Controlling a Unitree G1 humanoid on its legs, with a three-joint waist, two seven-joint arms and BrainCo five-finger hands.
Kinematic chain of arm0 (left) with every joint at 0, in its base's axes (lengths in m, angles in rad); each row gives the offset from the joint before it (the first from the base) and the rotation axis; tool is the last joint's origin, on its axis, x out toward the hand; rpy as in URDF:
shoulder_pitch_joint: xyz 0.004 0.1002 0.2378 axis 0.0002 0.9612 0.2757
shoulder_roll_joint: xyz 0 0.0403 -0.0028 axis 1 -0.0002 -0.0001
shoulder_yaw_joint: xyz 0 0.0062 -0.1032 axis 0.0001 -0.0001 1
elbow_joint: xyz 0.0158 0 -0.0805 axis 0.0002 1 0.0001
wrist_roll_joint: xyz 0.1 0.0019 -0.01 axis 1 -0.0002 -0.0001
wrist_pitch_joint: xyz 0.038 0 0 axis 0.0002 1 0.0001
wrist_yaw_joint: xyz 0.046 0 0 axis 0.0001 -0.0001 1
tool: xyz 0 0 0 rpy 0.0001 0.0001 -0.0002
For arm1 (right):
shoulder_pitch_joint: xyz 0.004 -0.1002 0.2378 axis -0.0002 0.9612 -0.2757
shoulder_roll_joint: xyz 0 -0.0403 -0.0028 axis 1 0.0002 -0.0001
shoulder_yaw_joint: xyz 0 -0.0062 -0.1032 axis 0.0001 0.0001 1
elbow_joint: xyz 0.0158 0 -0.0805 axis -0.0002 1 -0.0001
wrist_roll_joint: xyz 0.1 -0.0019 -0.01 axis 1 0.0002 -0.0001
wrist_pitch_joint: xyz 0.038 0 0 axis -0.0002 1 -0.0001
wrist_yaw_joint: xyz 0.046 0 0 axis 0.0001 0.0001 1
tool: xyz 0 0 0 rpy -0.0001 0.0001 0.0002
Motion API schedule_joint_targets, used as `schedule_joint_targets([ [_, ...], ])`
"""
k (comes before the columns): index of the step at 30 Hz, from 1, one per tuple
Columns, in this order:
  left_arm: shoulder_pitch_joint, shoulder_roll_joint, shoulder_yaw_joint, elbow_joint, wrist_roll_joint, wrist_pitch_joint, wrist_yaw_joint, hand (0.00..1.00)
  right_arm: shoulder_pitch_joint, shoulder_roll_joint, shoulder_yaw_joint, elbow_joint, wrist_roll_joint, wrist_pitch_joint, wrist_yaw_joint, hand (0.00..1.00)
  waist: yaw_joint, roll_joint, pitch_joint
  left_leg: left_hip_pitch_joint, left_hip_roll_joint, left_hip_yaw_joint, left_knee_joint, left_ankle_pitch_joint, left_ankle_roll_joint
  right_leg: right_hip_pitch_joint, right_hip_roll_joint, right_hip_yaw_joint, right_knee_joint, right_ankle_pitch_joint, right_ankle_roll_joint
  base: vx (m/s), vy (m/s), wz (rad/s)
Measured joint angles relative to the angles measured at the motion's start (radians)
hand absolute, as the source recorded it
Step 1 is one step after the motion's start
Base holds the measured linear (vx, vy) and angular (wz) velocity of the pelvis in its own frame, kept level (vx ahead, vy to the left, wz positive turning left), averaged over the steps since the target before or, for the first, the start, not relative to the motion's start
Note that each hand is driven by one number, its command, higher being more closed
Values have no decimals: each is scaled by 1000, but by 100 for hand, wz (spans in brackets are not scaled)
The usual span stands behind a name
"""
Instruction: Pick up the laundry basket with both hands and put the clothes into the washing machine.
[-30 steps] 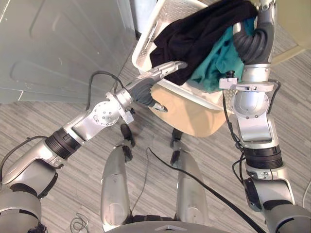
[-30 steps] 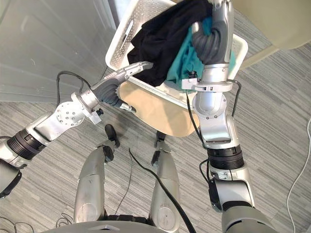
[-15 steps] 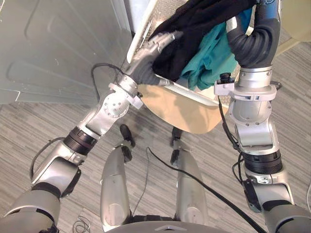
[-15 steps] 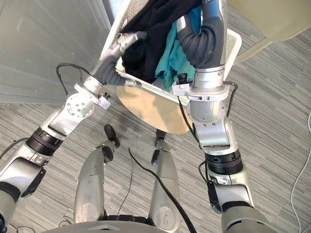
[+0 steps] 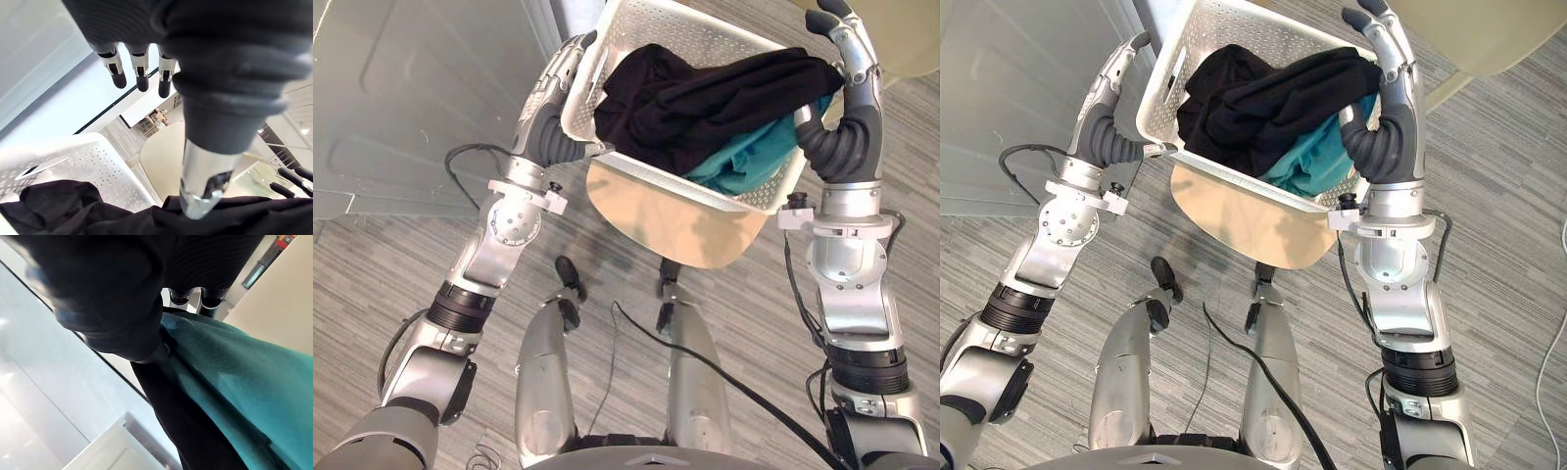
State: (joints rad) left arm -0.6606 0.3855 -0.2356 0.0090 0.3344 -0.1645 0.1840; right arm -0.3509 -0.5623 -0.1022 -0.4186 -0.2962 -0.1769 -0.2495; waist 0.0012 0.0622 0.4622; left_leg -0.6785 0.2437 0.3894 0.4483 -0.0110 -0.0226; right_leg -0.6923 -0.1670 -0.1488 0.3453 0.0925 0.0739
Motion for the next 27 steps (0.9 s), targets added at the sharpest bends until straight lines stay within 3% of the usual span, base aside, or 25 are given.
schedule_joint_targets([
  [7, 12, 38, -51, 2, -19, 0, -96, 0, -17, 2, 2, 0, 75, 0, 23, 100, -3, 3, -2, 20, 0, 39, 0, -6, 8, -7, 2, 34, -3, 7, 5, 0, -14, -11],
  [16, -3, 14, -95, 5, -20, -1, -103, 0, -68, -5, 82, 1, 96, 0, 32, 100, -18, 6, -4, 37, 2, 69, 8, -11, 12, -15, 6, 63, 3, 15, 3, 7, -27, -8],
  [20, -3, 15, -99, 5, -29, -1, -106, 0, -64, -87, 125, 21, 59, -1, 81, 100, -16, 8, -4, 42, 2, 77, 15, -16, 12, -20, 5, 78, 13, 14, 3, -32, -28, -5],
  [22, -1, 15, -100, 5, -34, -4, -115, 0, -62, -146, 145, 113, 39, -1, 121, 100, -17, 18, -11, 41, 2, 77, 21, -27, 9, -17, 2, 79, 15, 5, 5, -48, -20, 0],
  [27, 12, 15, -102, 7, -39, -8, -133, 0, -59, -183, 153, 264, -8, 30, 182, 100, -12, 41, -24, 40, -2, 76, 21, -29, 12, -10, -4, 77, 5, 7, 7, -16, -3, 2],
])
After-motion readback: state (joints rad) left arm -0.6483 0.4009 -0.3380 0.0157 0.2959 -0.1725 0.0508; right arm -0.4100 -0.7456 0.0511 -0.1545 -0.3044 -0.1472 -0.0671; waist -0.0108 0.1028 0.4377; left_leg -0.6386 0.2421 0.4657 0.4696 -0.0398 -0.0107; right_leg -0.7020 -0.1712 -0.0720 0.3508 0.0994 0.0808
